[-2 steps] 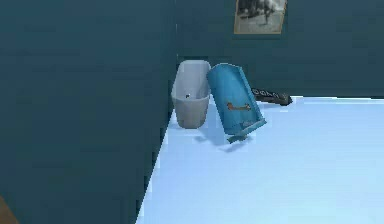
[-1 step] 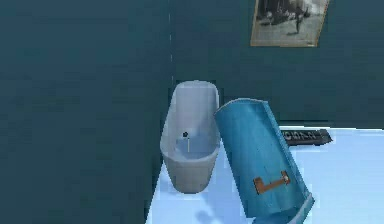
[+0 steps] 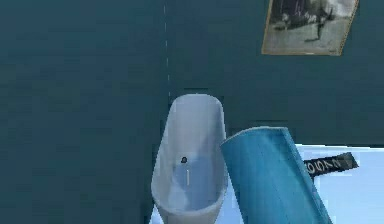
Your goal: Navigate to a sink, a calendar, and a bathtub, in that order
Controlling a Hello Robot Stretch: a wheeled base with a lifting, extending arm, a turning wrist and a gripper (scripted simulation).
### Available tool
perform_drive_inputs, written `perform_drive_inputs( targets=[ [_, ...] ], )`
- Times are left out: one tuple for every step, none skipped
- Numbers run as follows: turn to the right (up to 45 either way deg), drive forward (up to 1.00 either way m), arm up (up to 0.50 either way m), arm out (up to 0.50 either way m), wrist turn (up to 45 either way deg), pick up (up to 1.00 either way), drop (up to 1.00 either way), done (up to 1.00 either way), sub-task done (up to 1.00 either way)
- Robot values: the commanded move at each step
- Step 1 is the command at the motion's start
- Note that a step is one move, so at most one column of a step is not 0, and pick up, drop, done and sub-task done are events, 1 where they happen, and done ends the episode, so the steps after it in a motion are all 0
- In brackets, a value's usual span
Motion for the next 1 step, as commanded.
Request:
perform_drive_inputs(
  targets=[
    [0.0, 0.00, 0.00, 0.00, 0.0, 0.00, 0.00, 1.00, 0.00]
  ],
)
